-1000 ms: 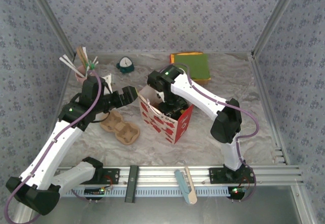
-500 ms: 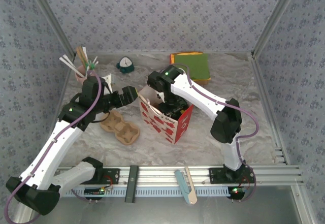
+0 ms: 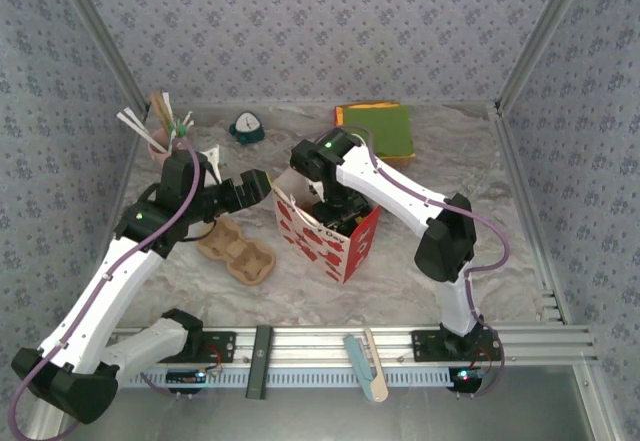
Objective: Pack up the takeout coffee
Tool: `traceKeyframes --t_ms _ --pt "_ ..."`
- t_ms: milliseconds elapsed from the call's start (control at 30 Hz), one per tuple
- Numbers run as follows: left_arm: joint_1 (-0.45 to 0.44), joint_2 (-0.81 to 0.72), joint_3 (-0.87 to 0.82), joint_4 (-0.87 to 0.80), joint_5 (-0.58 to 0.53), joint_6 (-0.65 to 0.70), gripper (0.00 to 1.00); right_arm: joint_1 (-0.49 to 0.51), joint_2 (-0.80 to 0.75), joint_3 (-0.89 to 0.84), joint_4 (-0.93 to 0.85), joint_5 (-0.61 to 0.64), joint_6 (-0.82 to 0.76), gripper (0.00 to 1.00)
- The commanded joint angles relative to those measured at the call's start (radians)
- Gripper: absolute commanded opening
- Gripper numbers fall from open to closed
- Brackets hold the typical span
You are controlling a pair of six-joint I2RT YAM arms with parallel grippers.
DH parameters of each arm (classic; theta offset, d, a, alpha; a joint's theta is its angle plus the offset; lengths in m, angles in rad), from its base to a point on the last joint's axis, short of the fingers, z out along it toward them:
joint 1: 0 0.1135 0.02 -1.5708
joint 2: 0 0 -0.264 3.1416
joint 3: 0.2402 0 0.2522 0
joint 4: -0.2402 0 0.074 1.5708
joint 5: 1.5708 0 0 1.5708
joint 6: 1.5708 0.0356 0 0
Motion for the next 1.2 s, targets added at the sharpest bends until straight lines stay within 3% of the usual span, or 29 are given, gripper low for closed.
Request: traceKeyframes --t_ms 0,1167 --pt "0.004 -0.014 -0.002 -0.006 0.003 0.0 1.0 -0.007 -0.002 -0.015 -0.017 0.006 -0.009 0.68" --pt "0.004 -0.013 0.002 -0.01 0.003 0.002 1.0 -0.009 0.001 -0.02 -0.003 0.007 -0.014 0.68"
